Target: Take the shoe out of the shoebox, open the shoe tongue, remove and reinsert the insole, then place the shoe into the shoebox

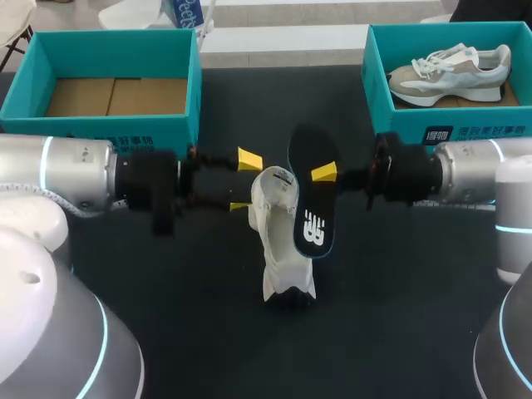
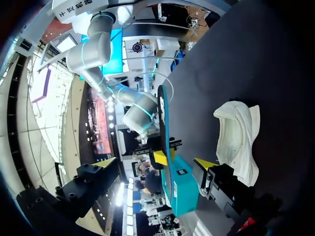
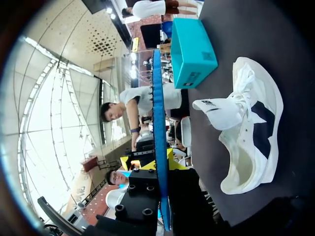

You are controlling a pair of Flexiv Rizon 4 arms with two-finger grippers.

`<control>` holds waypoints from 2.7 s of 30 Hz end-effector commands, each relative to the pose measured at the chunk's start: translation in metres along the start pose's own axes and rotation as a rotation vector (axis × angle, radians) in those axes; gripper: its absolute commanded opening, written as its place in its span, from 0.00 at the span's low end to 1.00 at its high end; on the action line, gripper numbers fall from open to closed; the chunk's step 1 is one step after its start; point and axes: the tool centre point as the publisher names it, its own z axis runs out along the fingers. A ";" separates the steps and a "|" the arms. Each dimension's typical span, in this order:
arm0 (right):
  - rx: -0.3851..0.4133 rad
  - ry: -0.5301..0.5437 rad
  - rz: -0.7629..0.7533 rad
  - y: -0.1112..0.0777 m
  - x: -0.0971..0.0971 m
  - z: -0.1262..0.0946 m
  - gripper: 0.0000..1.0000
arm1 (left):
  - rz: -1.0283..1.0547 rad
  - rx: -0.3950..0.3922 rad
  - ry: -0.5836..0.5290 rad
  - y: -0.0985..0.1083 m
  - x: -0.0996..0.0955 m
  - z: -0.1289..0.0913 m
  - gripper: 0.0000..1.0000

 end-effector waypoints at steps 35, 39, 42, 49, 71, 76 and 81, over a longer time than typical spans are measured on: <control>-0.004 0.024 0.018 0.009 -0.012 0.007 0.00 | -0.039 -0.060 0.533 0.015 -0.021 0.001 1.00; -0.010 0.025 0.020 0.008 -0.013 0.008 0.00 | -0.148 -0.143 0.645 0.019 -0.024 0.002 1.00; -0.015 0.024 0.020 0.006 -0.013 0.009 0.00 | -0.161 -0.177 0.698 0.021 -0.026 0.003 1.00; -0.022 0.028 0.023 0.004 -0.013 0.011 0.00 | -0.214 -0.180 0.825 0.031 -0.028 0.007 1.00; -0.024 0.036 0.026 0.002 -0.016 0.013 0.00 | -0.098 -0.221 1.215 0.041 -0.040 0.016 1.00; -0.019 0.037 0.026 0.001 -0.016 0.012 0.00 | -0.098 -0.221 1.215 0.041 -0.040 0.016 1.00; -0.013 0.034 0.031 0.000 -0.015 0.011 0.00 | -0.098 -0.221 1.215 0.041 -0.040 0.016 1.00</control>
